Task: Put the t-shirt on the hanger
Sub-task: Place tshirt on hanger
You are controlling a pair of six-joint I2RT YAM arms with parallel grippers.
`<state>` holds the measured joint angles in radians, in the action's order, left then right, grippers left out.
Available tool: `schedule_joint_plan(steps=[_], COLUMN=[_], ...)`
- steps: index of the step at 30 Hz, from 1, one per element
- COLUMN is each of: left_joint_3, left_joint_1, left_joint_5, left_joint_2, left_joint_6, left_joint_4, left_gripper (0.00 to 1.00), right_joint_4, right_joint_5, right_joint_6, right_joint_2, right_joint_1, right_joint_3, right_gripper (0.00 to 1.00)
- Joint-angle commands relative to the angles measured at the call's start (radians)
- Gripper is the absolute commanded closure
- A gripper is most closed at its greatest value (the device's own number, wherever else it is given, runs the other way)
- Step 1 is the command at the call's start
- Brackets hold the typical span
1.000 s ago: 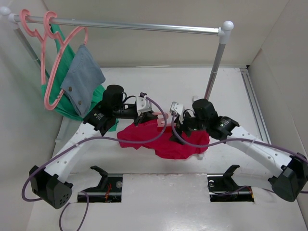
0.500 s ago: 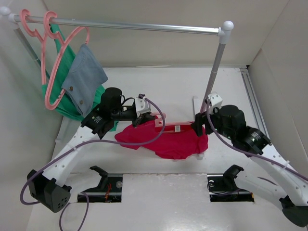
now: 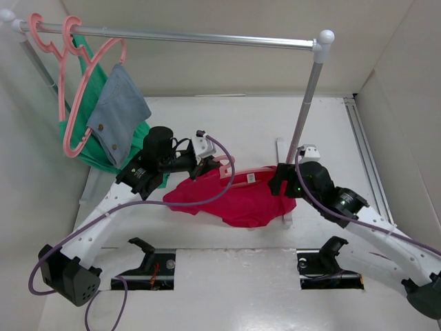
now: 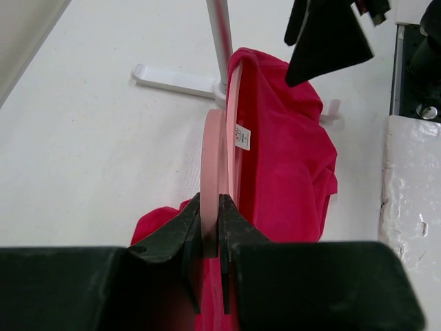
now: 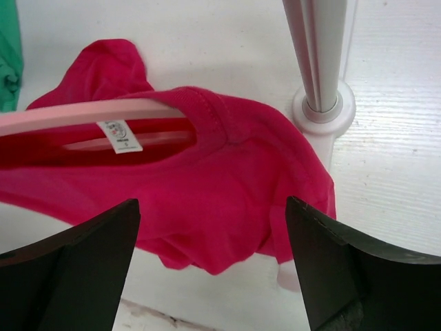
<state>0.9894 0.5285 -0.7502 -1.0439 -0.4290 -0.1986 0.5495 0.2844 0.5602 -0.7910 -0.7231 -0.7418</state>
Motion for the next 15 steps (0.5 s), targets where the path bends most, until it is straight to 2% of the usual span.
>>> schedule_joint_plan(steps=[1, 8, 12, 15], left_joint_3=[-0.006, -0.006, -0.015, -0.024], left_joint_1=[0.01, 0.01, 0.01, 0.01], left_joint_5=[0.0, 0.0, -0.009, -0.018], left_joint_2=[0.038, 0.047, 0.047, 0.056], left_joint_6=[0.032, 0.032, 0.032, 0.041], left_joint_4=[0.082, 0.091, 0.091, 0.1], left_gripper=[1.0, 1.0, 1.0, 1.0], right_joint_4=[-0.128, -0.358, -0.367, -0.379], right_joint_5=[0.055, 0.127, 0.127, 0.127], right_joint_6=[0.046, 0.073, 0.05, 0.05], right_joint_2=[-0.046, -0.123, -0.221, -0.269], right_joint_1=[-0.012, -0.012, 0.01, 0.03], right_joint_3=[-0.013, 0.067, 0.027, 0.016], right_gripper=[0.11, 0.15, 0.17, 0.24])
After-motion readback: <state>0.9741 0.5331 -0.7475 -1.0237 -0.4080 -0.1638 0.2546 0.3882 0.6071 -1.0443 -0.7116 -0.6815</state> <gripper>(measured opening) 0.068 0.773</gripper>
